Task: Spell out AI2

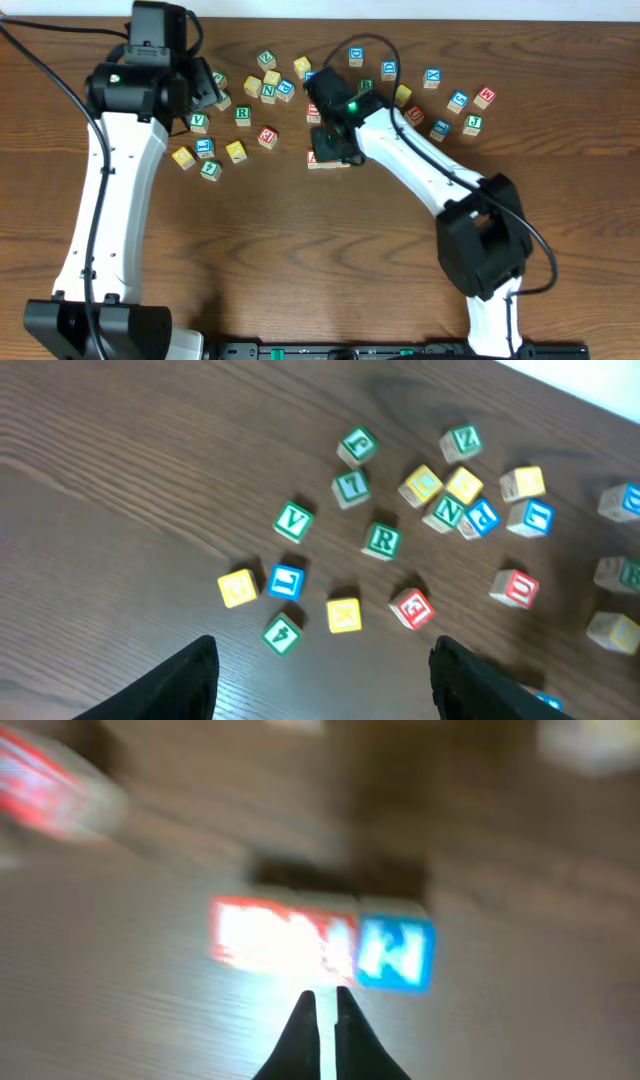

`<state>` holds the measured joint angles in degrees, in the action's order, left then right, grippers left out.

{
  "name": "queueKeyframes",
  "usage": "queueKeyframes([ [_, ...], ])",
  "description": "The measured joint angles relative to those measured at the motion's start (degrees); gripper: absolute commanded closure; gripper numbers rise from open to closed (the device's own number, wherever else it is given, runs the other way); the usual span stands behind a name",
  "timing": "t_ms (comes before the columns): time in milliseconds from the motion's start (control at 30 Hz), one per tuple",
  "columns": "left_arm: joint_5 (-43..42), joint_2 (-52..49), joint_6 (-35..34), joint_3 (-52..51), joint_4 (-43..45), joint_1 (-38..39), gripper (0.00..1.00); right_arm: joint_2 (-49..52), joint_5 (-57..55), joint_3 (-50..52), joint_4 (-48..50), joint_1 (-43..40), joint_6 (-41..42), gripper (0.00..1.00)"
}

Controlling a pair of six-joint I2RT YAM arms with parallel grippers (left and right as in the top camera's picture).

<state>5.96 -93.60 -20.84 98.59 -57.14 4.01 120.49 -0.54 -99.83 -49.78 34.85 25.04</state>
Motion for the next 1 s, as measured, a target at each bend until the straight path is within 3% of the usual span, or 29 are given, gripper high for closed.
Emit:
queueKeyframes([
  [333,0.0,0.0,0.1,0.0,0.1,-3.9,0.33,1.0,6.6,-1.0,12.9,0.7,-2.2,0.97],
  [1000,0.0,0.0,0.1,0.0,-0.6,-3.9,0.33,6.9,3.1,-1.0,10.0,4.8,0.0,0.96],
])
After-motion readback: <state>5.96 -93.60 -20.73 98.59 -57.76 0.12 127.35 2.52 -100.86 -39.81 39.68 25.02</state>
